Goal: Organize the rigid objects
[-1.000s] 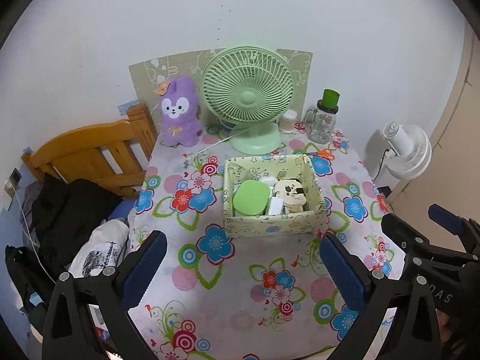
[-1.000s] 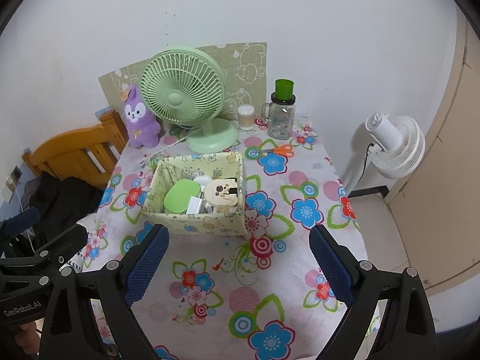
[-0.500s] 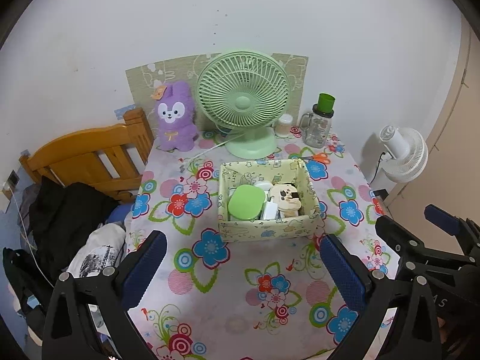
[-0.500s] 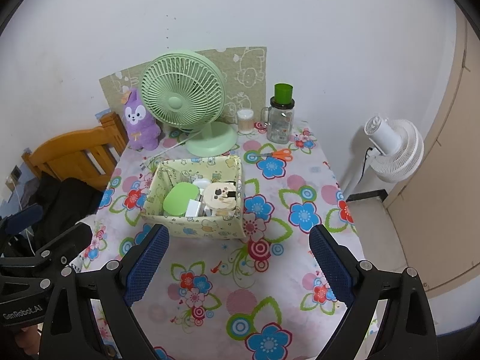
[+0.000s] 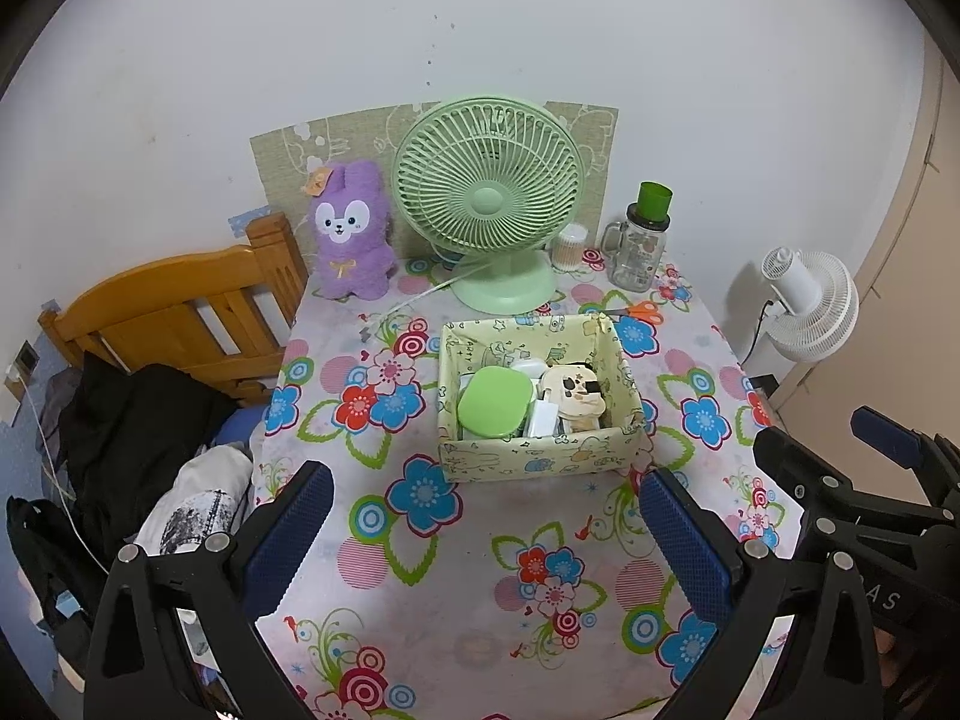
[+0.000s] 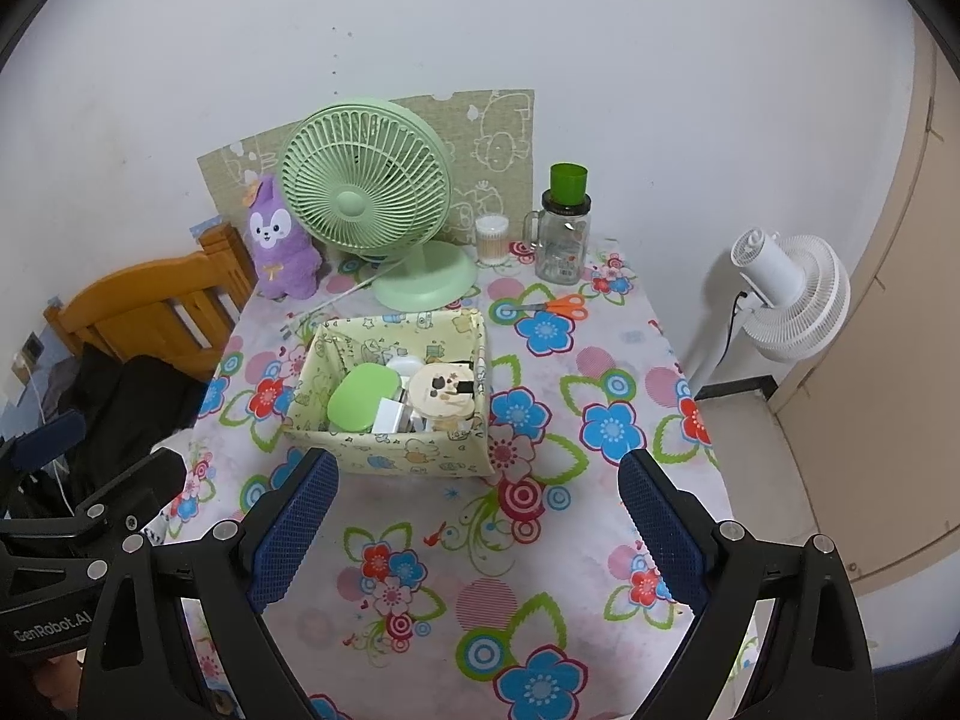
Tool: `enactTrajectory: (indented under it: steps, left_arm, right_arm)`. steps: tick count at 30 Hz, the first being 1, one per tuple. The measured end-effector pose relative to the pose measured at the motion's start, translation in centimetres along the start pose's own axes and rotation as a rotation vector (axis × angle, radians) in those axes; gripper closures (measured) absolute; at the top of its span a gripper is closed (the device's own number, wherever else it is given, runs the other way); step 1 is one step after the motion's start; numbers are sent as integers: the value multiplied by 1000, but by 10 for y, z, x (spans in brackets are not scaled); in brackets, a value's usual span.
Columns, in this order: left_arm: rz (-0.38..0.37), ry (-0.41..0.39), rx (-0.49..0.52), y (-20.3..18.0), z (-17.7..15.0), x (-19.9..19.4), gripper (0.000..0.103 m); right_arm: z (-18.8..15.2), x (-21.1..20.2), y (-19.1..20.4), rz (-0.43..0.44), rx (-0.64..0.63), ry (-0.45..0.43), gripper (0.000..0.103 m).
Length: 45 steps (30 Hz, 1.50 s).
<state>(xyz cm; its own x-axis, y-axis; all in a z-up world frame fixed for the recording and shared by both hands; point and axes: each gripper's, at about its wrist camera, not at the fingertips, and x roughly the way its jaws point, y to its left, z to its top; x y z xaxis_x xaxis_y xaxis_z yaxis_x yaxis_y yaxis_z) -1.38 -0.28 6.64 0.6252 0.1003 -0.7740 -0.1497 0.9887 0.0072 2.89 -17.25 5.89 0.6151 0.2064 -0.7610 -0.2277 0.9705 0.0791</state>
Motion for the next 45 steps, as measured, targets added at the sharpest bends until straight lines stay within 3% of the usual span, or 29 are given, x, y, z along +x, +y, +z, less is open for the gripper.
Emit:
enactTrajectory:
  steps: [45]
  left_arm:
    - [-2,12,8,2,-2,6,0]
  right_arm:
    - [0,4,0,-8,5,-3,7]
